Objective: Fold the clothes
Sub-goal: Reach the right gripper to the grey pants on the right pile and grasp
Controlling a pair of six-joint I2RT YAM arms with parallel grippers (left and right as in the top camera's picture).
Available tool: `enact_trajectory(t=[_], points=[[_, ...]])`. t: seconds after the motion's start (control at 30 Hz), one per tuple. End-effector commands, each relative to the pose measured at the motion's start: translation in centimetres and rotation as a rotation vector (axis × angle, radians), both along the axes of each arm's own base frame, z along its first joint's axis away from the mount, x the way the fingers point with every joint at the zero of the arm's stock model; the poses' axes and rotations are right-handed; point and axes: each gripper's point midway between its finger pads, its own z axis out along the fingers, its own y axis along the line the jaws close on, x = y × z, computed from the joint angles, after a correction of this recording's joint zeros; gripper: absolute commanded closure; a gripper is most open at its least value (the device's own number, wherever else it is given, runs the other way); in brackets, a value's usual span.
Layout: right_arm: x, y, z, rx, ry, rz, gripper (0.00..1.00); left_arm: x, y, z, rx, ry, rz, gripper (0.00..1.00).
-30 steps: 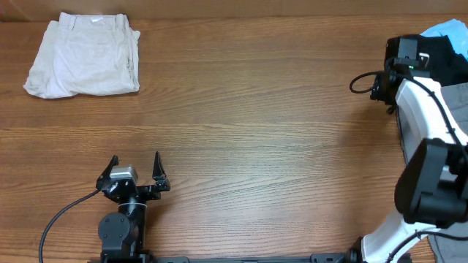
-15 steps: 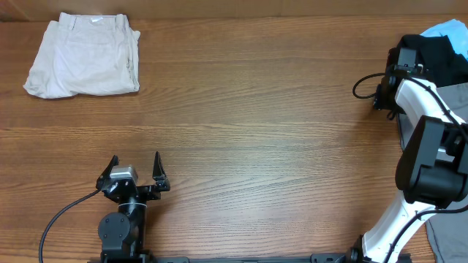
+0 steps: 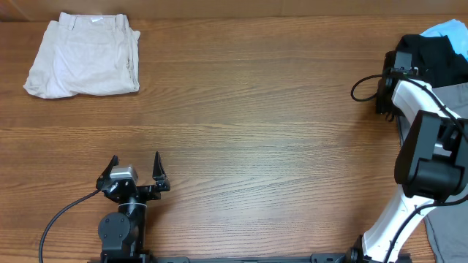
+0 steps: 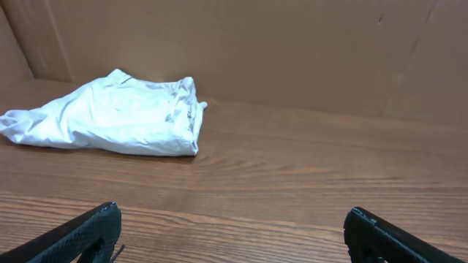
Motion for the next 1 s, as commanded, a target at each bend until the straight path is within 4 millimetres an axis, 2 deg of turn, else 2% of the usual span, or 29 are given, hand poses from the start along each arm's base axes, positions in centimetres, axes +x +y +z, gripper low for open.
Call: enact_trajectory(t=[0.0, 0.03, 0.37, 0.7, 0.73, 0.77, 0.87, 0.97], points=[[0.5, -1.0, -0.2, -0.029, -0.005, -0.017, 0.39, 0.0, 0.3, 0.1, 0.023, -0.006, 0.015, 0.00], [0.5, -1.1, -0.1, -0.031, -0.011, -0.019, 0.41, 0.0, 0.3, 0.1, 0.023, -0.006, 0.015, 0.00], [0.4, -2.3, -0.1, -0.023, -0.022, -0.028, 0.43, 0.0, 0.3, 0.1, 0.023, -0.006, 0.015, 0.00], [1.0, -1.6, -0.6, 0.031, -0.046, -0.009, 0.71, 0.0, 0.3, 0.1, 0.023, -0.007, 0.015, 0.00], [1.1, -1.4, -0.7, 0.039, -0.048, -0.006, 0.63, 0.0, 0.3, 0.1, 0.023, -0.006, 0.015, 0.00], [1.1, -1.3, -0.7, 0.049, -0.050, -0.002, 0.47, 0.0, 0.3, 0.1, 0.023, -0.007, 0.015, 0.00], [1.3, -0.8, -1.0, 0.077, -0.057, 0.009, 0.25, 0.0, 0.3, 0.1, 0.023, -0.006, 0.015, 0.00], [1.4, -0.9, -1.0, 0.077, -0.060, 0.009, 0.25, 0.0, 0.3, 0.1, 0.023, -0.007, 0.015, 0.00]])
